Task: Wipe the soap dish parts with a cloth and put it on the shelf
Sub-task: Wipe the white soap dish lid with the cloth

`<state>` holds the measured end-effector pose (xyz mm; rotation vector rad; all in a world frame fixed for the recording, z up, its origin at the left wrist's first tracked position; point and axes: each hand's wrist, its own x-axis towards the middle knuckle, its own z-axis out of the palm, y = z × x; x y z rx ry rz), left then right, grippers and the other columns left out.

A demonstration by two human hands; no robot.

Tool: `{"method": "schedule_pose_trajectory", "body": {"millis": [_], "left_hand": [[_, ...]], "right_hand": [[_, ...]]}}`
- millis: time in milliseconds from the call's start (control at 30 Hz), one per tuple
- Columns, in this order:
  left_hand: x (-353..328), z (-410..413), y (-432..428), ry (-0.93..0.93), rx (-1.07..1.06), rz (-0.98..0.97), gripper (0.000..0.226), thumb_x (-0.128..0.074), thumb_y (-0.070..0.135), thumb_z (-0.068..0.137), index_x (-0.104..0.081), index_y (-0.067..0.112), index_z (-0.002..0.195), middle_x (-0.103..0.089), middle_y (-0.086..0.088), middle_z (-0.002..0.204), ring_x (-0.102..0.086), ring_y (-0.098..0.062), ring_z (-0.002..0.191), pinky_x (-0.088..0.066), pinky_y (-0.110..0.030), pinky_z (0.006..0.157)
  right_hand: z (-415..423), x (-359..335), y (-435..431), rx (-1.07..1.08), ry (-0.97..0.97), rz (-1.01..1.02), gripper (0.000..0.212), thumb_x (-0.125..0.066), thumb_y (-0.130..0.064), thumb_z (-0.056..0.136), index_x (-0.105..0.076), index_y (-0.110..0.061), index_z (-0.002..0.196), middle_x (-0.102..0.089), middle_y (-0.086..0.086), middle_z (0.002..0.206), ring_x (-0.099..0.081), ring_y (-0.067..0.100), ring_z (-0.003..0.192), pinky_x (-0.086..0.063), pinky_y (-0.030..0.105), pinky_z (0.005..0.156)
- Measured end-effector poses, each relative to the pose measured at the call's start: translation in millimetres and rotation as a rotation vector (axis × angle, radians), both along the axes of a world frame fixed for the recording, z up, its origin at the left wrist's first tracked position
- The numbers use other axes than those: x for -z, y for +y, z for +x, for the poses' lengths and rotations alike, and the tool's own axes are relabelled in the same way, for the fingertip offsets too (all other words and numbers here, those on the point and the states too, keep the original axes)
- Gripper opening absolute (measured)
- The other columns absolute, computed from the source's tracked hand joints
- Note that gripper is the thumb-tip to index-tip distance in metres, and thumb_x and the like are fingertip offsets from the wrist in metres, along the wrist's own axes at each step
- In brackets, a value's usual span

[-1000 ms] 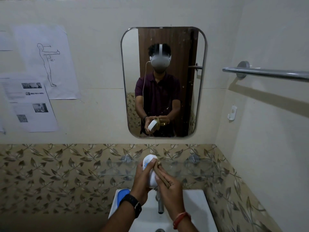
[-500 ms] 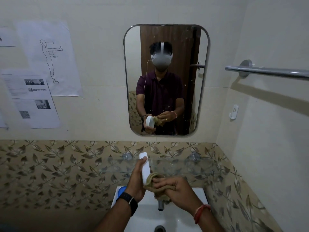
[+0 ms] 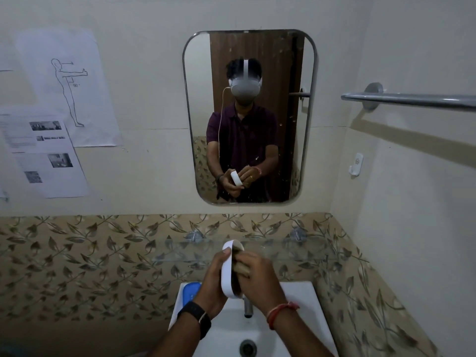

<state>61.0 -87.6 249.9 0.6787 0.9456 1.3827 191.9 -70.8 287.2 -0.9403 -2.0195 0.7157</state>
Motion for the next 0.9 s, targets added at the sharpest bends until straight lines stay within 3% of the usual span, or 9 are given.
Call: {"method": "schedule_pose_trajectory", "body": {"millis": [100,167,233,300,433,533,633,733,900], "left_hand": [[7,2,-8,0.069,-0.035,-0.073,0.059,-0.066,0.057,0.083,-0.074,0.011,0.119,-0.075,-0.023,0.116,-0.074,-0.035,0.100,-0.061,-0.043,0.079],[13,4,-11,0.076,-0.088,-0.096,0.060,-0.063,0.053,0.086,-0.067,0.010,0.127,-0.075,-0.022,0.118,-0.071,-0.038,0.108,-0.059,-0.045,0.086],[16,7,-13,0.072,-0.141,-0.081,0.061,-0.068,0.050,0.083,-0.065,0.010,0.129,-0.075,-0.021,0.118,-0.068,-0.039,0.113,-0.056,-0.048,0.093],[17,7,-13,0.084,-0.164,-0.051,0.061,-0.071,0.048,0.081,-0.068,0.010,0.127,-0.075,-0.018,0.119,-0.069,-0.037,0.113,-0.054,-0.050,0.099],[26,5,-10,0.153,-0.191,-0.027,0.055,-0.071,0.040,0.083,-0.067,0.007,0.126,-0.071,-0.025,0.122,-0.063,-0.047,0.118,-0.048,-0.062,0.105],[34,2,-9,0.187,-0.213,-0.011,0.057,-0.069,0.040,0.085,-0.063,0.006,0.131,-0.069,-0.023,0.126,-0.063,-0.045,0.119,-0.047,-0.061,0.107],[45,-6,-8,0.195,-0.231,0.007,0.054,-0.064,0.035,0.086,-0.061,0.010,0.133,-0.069,-0.020,0.128,-0.064,-0.039,0.120,-0.047,-0.057,0.109],[64,-21,-8,0.295,-0.263,-0.016,0.039,-0.065,0.014,0.094,-0.057,0.019,0.132,-0.066,-0.017,0.130,-0.061,-0.035,0.121,-0.045,-0.055,0.110],[107,-43,-17,0.482,-0.264,-0.094,0.068,-0.084,0.008,0.079,-0.049,0.031,0.132,-0.059,0.002,0.128,-0.061,-0.019,0.116,-0.055,-0.031,0.089]], "right_hand": [[1,1,-3,0.001,-0.157,-0.012,0.023,-0.060,-0.011,0.084,-0.076,-0.015,0.100,-0.075,0.001,0.092,-0.067,0.007,0.077,-0.042,0.001,0.062],[2,0,-2,-0.034,-0.251,-0.060,0.021,-0.054,-0.009,0.081,-0.073,-0.016,0.075,-0.067,-0.001,0.068,-0.054,0.002,0.056,-0.035,0.007,0.051],[3,0,1,-0.060,-0.347,-0.103,0.030,-0.049,-0.007,0.079,-0.047,-0.021,0.052,-0.044,-0.008,0.052,-0.039,0.004,0.047,-0.028,0.015,0.047],[6,1,6,-0.073,-0.365,-0.192,0.036,-0.048,-0.008,0.078,-0.036,-0.019,0.046,-0.039,-0.004,0.049,-0.037,0.007,0.044,-0.028,0.017,0.045],[16,-3,17,-0.131,-0.330,-0.519,0.016,-0.054,-0.007,0.071,-0.061,-0.008,0.057,-0.059,0.002,0.059,-0.053,0.012,0.052,-0.042,0.018,0.047],[25,-2,17,-0.194,-0.096,-0.779,0.015,-0.059,-0.004,0.065,-0.068,-0.015,0.059,-0.065,0.000,0.064,-0.060,0.013,0.061,-0.048,0.023,0.056],[37,12,19,-0.196,0.246,-0.988,0.026,-0.055,0.006,0.076,-0.078,-0.003,0.086,-0.075,0.017,0.094,-0.069,0.030,0.087,-0.058,0.037,0.079],[52,36,26,-0.110,0.634,-1.222,0.032,-0.051,0.007,0.086,-0.069,0.007,0.113,-0.069,0.027,0.116,-0.064,0.041,0.110,-0.046,0.050,0.104],[84,84,30,0.008,0.879,-1.281,0.036,-0.054,-0.005,0.088,-0.063,0.005,0.121,-0.068,0.025,0.119,-0.071,0.038,0.100,-0.049,0.050,0.094]]}}
